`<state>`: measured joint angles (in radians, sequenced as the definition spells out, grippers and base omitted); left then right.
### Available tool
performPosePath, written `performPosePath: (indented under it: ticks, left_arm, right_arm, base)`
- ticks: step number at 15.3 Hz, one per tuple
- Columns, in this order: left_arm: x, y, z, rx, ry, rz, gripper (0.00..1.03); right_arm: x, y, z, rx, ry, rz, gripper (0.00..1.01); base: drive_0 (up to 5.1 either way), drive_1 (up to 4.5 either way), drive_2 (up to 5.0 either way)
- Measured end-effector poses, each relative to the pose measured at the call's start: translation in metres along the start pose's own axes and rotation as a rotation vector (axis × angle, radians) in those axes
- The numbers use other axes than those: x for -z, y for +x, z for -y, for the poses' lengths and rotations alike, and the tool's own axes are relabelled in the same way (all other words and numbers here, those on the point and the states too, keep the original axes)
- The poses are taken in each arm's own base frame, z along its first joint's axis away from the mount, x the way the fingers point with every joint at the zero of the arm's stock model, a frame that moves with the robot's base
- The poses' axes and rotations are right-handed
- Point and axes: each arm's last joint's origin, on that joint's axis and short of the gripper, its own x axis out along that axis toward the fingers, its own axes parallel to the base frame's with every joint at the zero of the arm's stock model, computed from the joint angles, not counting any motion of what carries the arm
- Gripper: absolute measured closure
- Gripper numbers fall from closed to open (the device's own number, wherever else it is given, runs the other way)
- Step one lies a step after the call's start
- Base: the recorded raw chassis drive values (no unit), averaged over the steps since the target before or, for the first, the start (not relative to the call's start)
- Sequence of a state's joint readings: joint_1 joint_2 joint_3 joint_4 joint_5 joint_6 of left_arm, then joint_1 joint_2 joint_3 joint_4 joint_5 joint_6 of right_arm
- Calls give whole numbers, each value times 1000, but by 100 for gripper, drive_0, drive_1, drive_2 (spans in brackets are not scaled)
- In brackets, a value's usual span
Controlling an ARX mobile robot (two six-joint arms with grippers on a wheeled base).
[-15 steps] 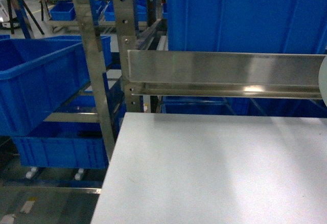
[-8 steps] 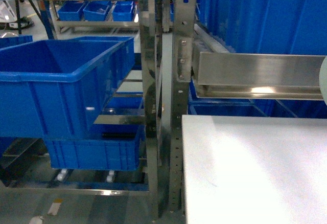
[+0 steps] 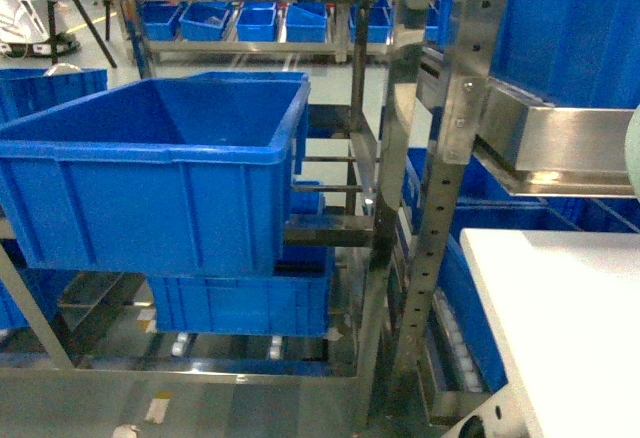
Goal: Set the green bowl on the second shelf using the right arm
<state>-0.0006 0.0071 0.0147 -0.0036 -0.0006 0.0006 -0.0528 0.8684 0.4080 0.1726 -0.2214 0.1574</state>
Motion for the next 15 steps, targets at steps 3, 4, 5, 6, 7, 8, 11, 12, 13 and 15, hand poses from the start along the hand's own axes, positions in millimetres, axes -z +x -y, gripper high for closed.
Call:
performPosePath:
  ticks: [3, 4, 5, 6, 7, 8, 11, 12, 13, 15]
  left_arm:
    - [0, 0, 0, -1, 0, -1, 5]
    - [0, 0, 0, -1, 0, -1, 5]
    - [0, 0, 0, 0, 0, 0, 5]
    - [0, 0, 0, -1, 0, 0, 5]
    - [0, 0, 0, -1, 0, 0, 5]
    - [0, 0, 0, -1, 0, 0, 5]
    - [0, 0, 0, 0, 0, -1, 5]
    - [0, 0, 0, -2, 0, 0, 5]
    - [0, 0, 0, 0, 0, -3, 5]
    - [0, 0, 0, 0, 0, -1, 5]
  right_arm:
    - [0, 0, 0, 0, 0, -1, 99]
    - [0, 0, 0, 0, 0, 0, 99]
    - [0, 0, 0, 1, 0, -1, 99]
    - [0, 0, 0, 0, 0, 0, 99]
    - [0, 0, 0, 0, 0, 0, 99]
    - [0, 0, 0, 1, 1, -2, 99]
    - [0, 0, 0, 0, 0, 0, 99]
    - [0, 0, 0, 0, 0, 0, 99]
    - [0, 0, 0, 0, 0, -1, 99]
    - [0, 0, 0, 0, 0, 0, 99]
  base:
    - [-501, 245, 245]
    - [-495, 250, 250]
    - [-493, 253, 253]
    - [-493, 252, 252]
    - [-498, 247, 247]
    - [-501, 244, 244]
    - [-492, 254, 254]
    - [-490, 255, 255]
    - [-489, 257, 257]
    - [-498, 247, 247]
